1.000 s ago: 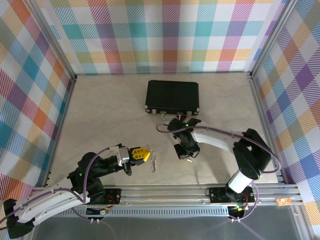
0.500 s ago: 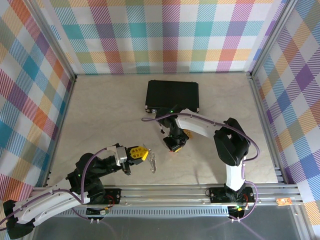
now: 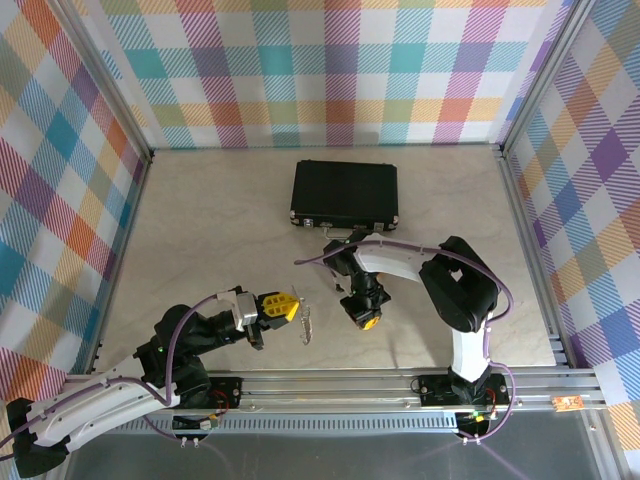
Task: Put the keys on the keyring
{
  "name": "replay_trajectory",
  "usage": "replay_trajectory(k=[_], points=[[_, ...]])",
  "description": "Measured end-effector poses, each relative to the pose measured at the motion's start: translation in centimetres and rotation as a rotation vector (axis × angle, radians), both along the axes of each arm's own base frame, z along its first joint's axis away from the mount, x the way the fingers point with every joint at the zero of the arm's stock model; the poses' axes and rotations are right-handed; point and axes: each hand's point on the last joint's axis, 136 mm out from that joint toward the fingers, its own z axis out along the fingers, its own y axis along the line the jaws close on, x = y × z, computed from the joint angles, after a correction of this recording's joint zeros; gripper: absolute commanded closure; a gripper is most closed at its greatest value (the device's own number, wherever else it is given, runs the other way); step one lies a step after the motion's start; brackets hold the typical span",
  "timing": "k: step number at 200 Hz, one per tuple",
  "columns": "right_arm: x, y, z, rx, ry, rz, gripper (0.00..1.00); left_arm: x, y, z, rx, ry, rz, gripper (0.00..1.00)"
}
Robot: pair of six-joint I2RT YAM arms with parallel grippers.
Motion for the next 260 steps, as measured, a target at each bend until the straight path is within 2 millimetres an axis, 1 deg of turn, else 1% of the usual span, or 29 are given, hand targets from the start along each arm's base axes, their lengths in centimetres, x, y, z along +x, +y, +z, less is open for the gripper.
replay_trajectory(k=[41, 81, 92, 113, 148, 165, 189, 203, 231, 243, 260], points=[[-0.9, -0.5, -0.6, -0.003, 0.02, -0.02, 1.0, 0.0, 0.0, 0.1, -0.002, -0.001, -0.002, 1.0], [-1.0, -0.5, -0.8, 0.01, 0.01, -0.029, 1.0, -0.1, 0.0, 0.2, -0.005, -0.003, -0.003, 1.0], [-0.9, -0.4, -0.7, 0.022, 0.002, -0.031, 0.97, 0.0, 0.0, 0.2, -0.005, -0.003, -0.003, 1.0], [-0.8, -0.1, -0.3, 0.052, -0.02, -0.041, 0.86, -0.1, 0.0, 0.2, -0.006, -0.004, -0.006, 1.0], [-0.7, 0.3, 1.4, 0.132, -0.09, -0.087, 0.71, -0.2, 0.0, 0.3, -0.012, -0.004, -0.01, 1.0], [-1.0, 0.2, 2.1, 0.161, -0.126, -0.122, 0.66, -0.2, 0.0, 0.3, -0.013, -0.004, -0.012, 1.0], [-1.7, -0.4, 2.5, 0.188, -0.175, -0.162, 0.57, -0.4, -0.1, 0.3, -0.016, -0.005, -0.022, 1.0], [-2.4, -0.9, 2.5, 0.201, -0.202, -0.181, 0.54, -0.5, -0.1, 0.5, -0.023, -0.008, -0.029, 1.0], [-3.8, -1.6, 1.9, 0.223, -0.267, -0.164, 0.53, -0.7, -0.1, 0.6, -0.032, -0.001, -0.041, 1.0], [-4.0, -1.8, 1.6, 0.231, -0.303, -0.145, 0.52, -0.7, -0.2, 0.6, -0.033, 0.001, -0.048, 1.0], [-3.7, -1.5, 1.3, 0.263, -0.363, -0.126, 0.51, -0.8, -0.2, 0.6, -0.033, 0.001, -0.048, 1.0]])
